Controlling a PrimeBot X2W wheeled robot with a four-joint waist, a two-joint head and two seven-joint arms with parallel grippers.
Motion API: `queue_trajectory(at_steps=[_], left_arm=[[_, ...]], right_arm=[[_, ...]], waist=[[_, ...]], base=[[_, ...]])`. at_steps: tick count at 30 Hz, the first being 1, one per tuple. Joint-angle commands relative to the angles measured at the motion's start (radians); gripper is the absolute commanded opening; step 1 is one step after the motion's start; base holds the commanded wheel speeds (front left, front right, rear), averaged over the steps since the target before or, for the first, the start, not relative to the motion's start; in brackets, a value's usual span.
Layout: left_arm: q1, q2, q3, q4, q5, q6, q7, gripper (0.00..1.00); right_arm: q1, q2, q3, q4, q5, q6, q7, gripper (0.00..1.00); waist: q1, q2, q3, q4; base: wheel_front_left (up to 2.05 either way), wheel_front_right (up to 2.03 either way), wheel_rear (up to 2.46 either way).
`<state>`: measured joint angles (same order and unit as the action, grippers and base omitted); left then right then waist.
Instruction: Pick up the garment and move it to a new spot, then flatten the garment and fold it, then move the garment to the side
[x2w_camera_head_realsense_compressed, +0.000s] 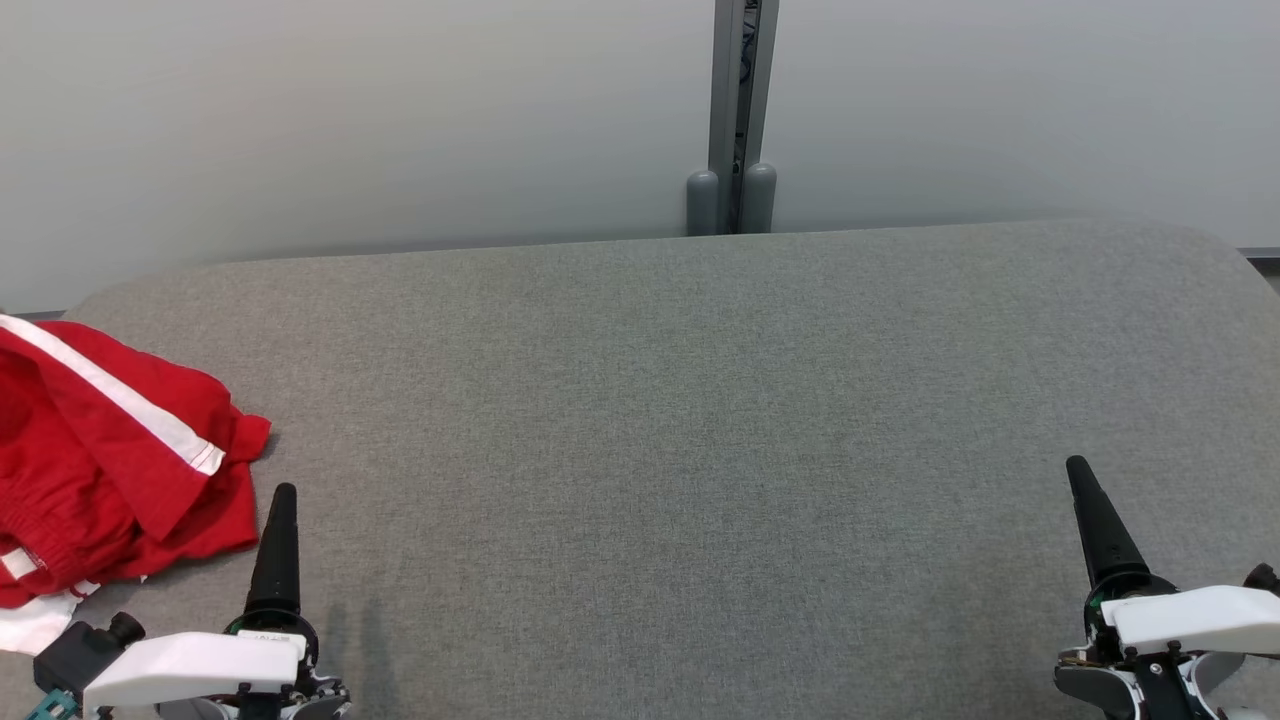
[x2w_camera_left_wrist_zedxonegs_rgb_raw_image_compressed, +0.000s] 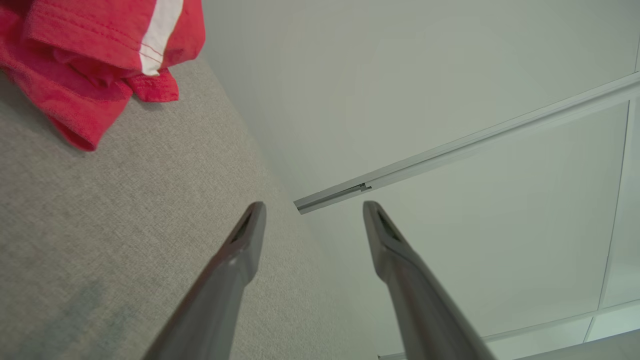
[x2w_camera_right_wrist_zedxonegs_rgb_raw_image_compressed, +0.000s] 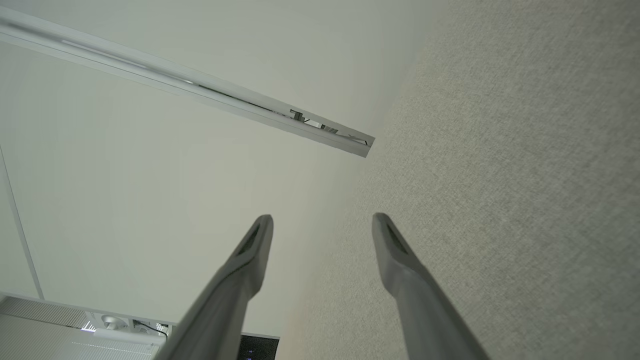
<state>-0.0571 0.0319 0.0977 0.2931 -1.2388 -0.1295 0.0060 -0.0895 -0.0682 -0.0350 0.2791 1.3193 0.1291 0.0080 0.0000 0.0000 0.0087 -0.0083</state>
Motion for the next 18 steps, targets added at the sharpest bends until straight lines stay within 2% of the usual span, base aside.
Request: queue_trajectory(at_steps=[1, 9, 18], left_arm=[[-0.031, 0.011, -0.002, -0.013, 0.040, -0.001, -0.009, 1.00], [-0.029, 0.013, -0.028, -0.011, 0.226, 0.012, -0.044, 1.00], [-0.028, 0.013, -0.040, -0.005, 0.376, 0.032, -0.073, 1.00]], right_arm=[[-0.027, -0.014, 0.005, -0.013, -0.034, 0.001, -0.011, 1.00], [-0.030, -0.023, 0.041, -0.007, -0.196, 0.001, -0.046, 1.00], [-0.034, -0.037, 0.073, -0.011, -0.341, 0.001, -0.075, 1.00]], waist=[[0.0000, 0.0000, 0.000, -0.001], [0.0000, 0.0000, 0.001, -0.004], [0.0000, 0.0000, 0.000, -0.009]], base=[[0.00, 0.00, 0.00], [0.00, 0.00, 0.00], [0.00, 0.00, 0.00]])
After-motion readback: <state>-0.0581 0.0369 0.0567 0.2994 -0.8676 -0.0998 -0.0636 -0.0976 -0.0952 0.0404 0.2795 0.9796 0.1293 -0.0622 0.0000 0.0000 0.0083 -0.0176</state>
